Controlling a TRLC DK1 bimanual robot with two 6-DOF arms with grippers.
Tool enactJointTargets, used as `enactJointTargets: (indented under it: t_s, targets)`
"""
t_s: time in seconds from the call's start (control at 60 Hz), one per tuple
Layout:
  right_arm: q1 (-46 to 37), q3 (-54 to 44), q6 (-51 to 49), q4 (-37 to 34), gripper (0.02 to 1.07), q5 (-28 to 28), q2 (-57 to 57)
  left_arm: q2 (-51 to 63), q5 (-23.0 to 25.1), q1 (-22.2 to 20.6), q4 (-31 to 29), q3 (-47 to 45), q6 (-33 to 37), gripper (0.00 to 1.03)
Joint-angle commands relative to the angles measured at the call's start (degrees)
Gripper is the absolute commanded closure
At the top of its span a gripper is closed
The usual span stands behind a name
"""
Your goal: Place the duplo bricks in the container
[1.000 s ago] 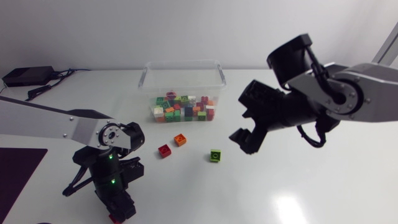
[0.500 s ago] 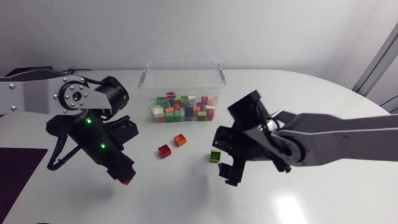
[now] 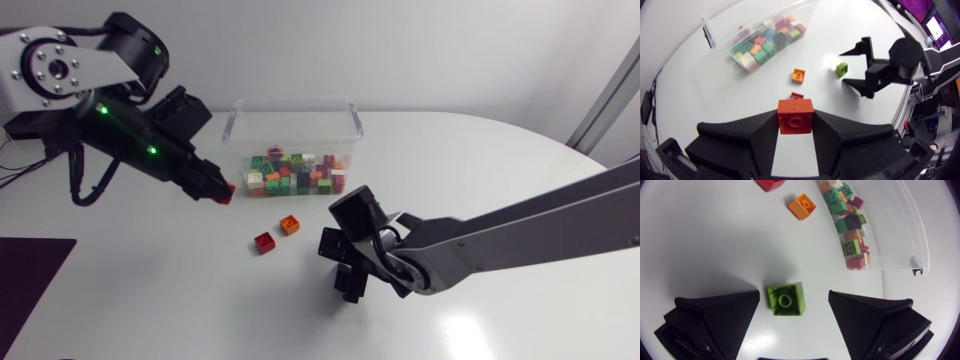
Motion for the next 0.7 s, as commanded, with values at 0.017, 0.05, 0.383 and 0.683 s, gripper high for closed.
enactJointTargets:
  t_s: [0.017, 0.05, 0.383, 0.683]
  targets:
    - [0.84, -1.68, -2.34, 0.95, 0.09, 1.6, 2.81, -0.83, 2.7, 1.88, 2.06, 3.55, 0.61, 0.93]
    - [0.75, -1.85, -3.13, 1.92, 0.12, 1.95, 3.33, -0.57, 3.75, 2.49, 3.11, 4.16, 0.53, 0.93]
    - [0.75, -1.76, -5.41, 3.15, 0.65, 2.83, 5.36, 6.2, 8.5, 5.39, 12.69, 9.35, -2.55, 0.92]
    - [-1.71, -2.2, -5.68, -2.21, 0.75, 2.66, -3.96, 14.55, 8.76, 4.78, 21.48, 14.27, -6.94, 0.92]
